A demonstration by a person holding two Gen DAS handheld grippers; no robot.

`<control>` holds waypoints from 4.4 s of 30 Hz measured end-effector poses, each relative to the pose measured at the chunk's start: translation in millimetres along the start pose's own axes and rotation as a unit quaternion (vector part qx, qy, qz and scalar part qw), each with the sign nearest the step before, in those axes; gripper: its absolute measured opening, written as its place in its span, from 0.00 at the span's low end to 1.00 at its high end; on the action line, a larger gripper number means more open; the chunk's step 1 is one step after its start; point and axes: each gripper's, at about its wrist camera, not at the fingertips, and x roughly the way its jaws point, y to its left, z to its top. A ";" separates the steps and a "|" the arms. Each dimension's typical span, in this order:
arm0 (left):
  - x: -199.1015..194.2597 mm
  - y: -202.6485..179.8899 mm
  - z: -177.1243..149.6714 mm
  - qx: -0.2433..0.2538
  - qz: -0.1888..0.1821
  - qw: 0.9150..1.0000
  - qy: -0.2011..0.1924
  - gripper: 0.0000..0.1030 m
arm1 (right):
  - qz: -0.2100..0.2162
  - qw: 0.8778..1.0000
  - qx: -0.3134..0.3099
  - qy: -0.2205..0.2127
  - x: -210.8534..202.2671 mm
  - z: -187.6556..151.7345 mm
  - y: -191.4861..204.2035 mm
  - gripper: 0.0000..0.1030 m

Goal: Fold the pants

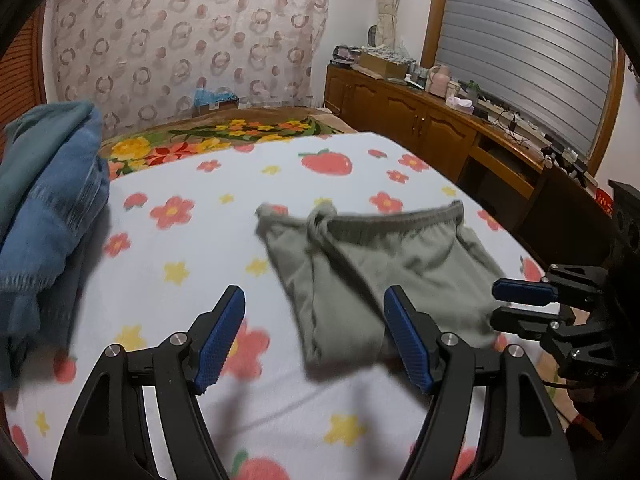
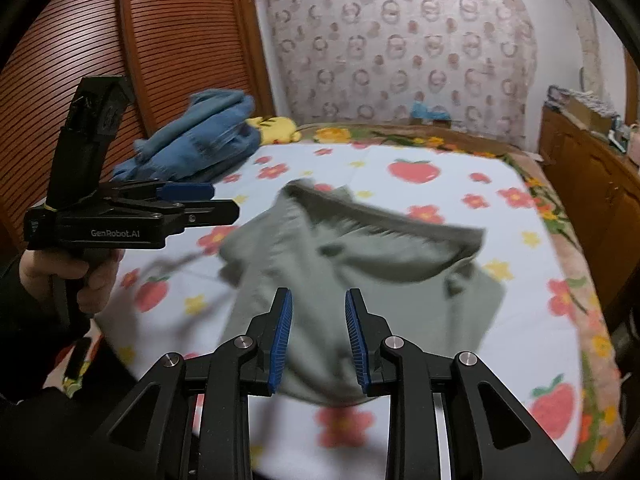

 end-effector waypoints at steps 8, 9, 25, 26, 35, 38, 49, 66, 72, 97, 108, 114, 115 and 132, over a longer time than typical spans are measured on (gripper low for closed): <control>-14.7 5.0 -34.5 0.008 0.022 1.000 0.008 0.71 | 0.022 0.999 -0.012 0.025 18.1 -10.0 12.8 0.28; -16.1 5.4 -37.9 0.008 0.022 1.000 0.009 0.71 | 0.026 0.999 -0.014 0.028 19.2 -11.5 14.1 0.28; -16.5 7.3 -56.6 -0.003 0.015 1.000 0.019 0.71 | 0.016 0.997 -0.051 0.048 33.7 -13.4 31.0 0.39; -16.3 7.0 -56.9 -0.003 0.015 1.000 0.020 0.71 | 0.011 0.997 -0.057 0.046 34.5 -14.4 33.5 0.39; -16.7 5.7 -58.5 -0.003 0.018 1.000 0.021 0.71 | -0.015 0.995 -0.087 0.034 34.1 -22.8 45.0 0.12; -17.9 5.2 -57.4 -0.002 0.017 1.000 0.019 0.71 | -0.007 0.998 -0.061 0.029 29.4 -19.8 34.1 0.09; -18.8 3.6 -49.1 0.001 0.016 1.000 0.015 0.71 | -0.066 0.996 -0.048 -0.028 -4.4 33.4 -20.0 0.09; -17.0 -1.7 -40.1 0.008 0.012 1.000 0.014 0.71 | -0.114 0.993 0.008 0.015 37.8 58.2 -70.0 0.08; -5.9 -7.1 -28.7 0.014 0.004 1.000 0.013 0.71 | -0.117 0.993 0.020 0.006 21.0 47.4 -70.8 0.25; 42.3 -10.6 -15.4 0.020 -0.008 0.998 0.061 0.36 | -0.071 0.997 0.022 0.030 -13.9 -13.3 -42.1 0.29; 32.9 -16.1 -10.9 0.017 -0.023 0.999 0.040 0.13 | -0.075 0.997 0.027 0.021 -3.8 -10.8 -39.8 0.26; 16.2 -14.6 -2.2 0.020 -0.012 1.000 0.009 0.12 | -0.077 0.997 0.020 0.007 -10.8 -9.7 -44.4 0.07; 13.9 -14.9 -0.7 0.020 -0.010 1.000 0.004 0.12 | -0.079 0.997 0.023 0.002 -15.3 -8.9 -47.1 0.06; 18.2 -8.5 -1.6 0.019 0.003 1.000 0.015 0.12 | -0.075 0.995 0.061 -0.003 -38.6 -18.5 -60.2 0.02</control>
